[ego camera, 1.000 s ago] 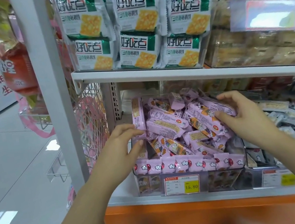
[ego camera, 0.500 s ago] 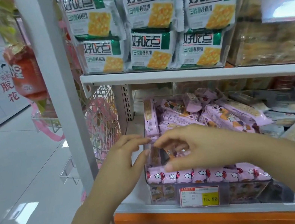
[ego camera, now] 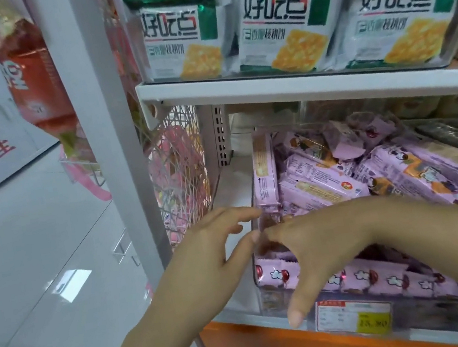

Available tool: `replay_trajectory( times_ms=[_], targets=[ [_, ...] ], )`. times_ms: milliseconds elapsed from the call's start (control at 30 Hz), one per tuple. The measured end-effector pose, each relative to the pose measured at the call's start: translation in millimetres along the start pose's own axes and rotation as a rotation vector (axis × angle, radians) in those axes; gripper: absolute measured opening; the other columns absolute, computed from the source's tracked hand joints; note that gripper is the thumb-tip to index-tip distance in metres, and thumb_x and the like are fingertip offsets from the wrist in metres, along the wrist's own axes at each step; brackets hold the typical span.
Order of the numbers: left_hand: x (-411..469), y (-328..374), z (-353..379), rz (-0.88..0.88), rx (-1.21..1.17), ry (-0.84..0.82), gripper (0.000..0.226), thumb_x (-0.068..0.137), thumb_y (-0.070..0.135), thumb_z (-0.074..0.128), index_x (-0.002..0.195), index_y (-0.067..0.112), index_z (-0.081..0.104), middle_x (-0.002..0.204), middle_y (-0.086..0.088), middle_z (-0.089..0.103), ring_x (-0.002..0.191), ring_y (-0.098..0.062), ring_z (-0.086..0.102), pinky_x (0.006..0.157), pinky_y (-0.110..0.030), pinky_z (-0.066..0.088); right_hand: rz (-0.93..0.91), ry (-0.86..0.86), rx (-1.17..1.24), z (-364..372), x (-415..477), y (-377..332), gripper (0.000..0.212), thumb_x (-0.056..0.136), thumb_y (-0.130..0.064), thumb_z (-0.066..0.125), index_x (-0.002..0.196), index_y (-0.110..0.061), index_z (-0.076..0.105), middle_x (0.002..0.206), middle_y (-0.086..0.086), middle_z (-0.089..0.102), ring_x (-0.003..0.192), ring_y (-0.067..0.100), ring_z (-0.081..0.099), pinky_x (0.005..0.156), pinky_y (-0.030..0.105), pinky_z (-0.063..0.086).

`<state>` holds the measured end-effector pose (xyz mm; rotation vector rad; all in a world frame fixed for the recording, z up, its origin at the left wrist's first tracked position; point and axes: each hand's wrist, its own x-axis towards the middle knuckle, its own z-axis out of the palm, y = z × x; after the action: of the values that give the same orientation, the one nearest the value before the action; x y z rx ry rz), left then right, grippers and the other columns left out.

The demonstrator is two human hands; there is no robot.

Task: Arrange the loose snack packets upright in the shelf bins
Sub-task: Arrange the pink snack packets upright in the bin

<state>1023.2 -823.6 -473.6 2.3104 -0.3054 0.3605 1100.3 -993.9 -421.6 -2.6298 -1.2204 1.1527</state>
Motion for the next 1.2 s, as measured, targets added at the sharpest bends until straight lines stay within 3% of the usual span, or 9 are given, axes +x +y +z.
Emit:
replay_trajectory(
  times_ms=[67,200,367,533,667,767,833,1033,1200],
  targets=[
    [0,0,0,0.001,-0.015,-0.005,0.024,0.094,0.038,0.053,0.111,0.054,0.051,0.111,0.032,0.054,0.104,0.010,0.053,0.084,-0.002,0.036,0.012,0.013,-0.035,2,4,2,0.093,0.071,-0.060,0.071,0.145,-0.026,0.025,0.148,-0.010,0.033,0.132,0.012,0.038,0.109,0.035,0.035],
    [0,0,0,0.008,-0.022,-0.002,0.024,0.090,0.042,0.049,0.110,0.055,0.051,0.114,0.032,0.053,0.104,0.009,0.054,0.085,-0.004,0.037,-0.029,0.204,-0.152,8,16,9,0.047,0.089,-0.030,0.061,0.131,-0.016,0.047,0.125,0.008,0.056,0.111,0.028,0.056,0.089,0.036,0.047],
    [-1,-1,2,0.011,0.001,0.003,0.024,0.095,0.037,0.052,0.116,0.049,0.054,0.113,0.030,0.054,0.105,0.008,0.054,0.086,-0.005,0.037,-0.008,0.077,-0.064,0,-5,5,0.084,0.069,-0.061,0.072,0.135,-0.021,0.040,0.130,-0.006,0.045,0.117,0.016,0.047,0.098,0.033,0.042],
    [-1,-3,5,0.034,0.012,0.028,0.030,0.089,0.048,0.043,0.116,0.046,0.057,0.122,0.027,0.046,0.114,0.012,0.045,0.091,0.001,0.028,-0.005,0.171,-0.172,4,-2,5,0.052,0.077,-0.048,0.071,0.118,-0.020,0.057,0.095,-0.007,0.051,0.089,0.018,0.054,0.078,0.030,0.046],
    [-1,-2,5,0.017,0.009,0.017,0.027,0.090,0.043,0.045,0.114,0.051,0.054,0.124,0.028,0.043,0.116,0.013,0.041,0.090,0.002,0.027,-0.018,0.220,-0.263,4,0,5,0.046,0.070,-0.049,0.073,0.108,-0.024,0.065,0.082,-0.010,0.055,0.072,0.011,0.051,0.069,0.027,0.048],
    [0,-2,5,0.020,0.009,0.012,0.027,0.088,0.051,0.040,0.112,0.055,0.050,0.125,0.029,0.041,0.116,0.014,0.040,0.089,0.003,0.026,-0.055,0.255,-0.223,1,-7,3,0.043,0.073,-0.049,0.073,0.107,-0.023,0.063,0.072,-0.016,0.047,0.067,0.006,0.047,0.057,0.014,0.036],
    [0,-1,5,0.011,0.002,0.002,0.024,0.089,0.048,0.043,0.111,0.056,0.049,0.126,0.029,0.041,0.116,0.014,0.040,0.089,0.004,0.026,-0.025,0.261,-0.159,0,-15,2,0.046,0.072,-0.054,0.074,0.104,-0.025,0.060,0.069,-0.014,0.042,0.061,0.002,0.041,0.050,0.014,0.032],
    [1,1,4,0.027,0.003,0.004,0.028,0.090,0.038,0.046,0.111,0.055,0.050,0.125,0.028,0.041,0.116,0.017,0.038,0.088,0.005,0.024,-0.020,0.483,0.099,11,-19,2,0.038,0.069,-0.057,0.073,0.086,-0.024,0.066,0.068,-0.005,0.051,0.057,0.004,0.043,0.054,0.021,0.035],
    [2,-2,7,0.038,0.037,0.006,0.030,0.094,0.031,0.049,0.121,0.039,0.058,0.124,0.024,0.043,0.113,0.020,0.037,0.088,0.005,0.023,0.003,0.653,0.211,20,-25,-3,0.039,0.071,-0.055,0.070,0.084,-0.019,0.066,0.064,-0.003,0.047,0.050,0.004,0.040,0.051,0.017,0.034]
  ],
)
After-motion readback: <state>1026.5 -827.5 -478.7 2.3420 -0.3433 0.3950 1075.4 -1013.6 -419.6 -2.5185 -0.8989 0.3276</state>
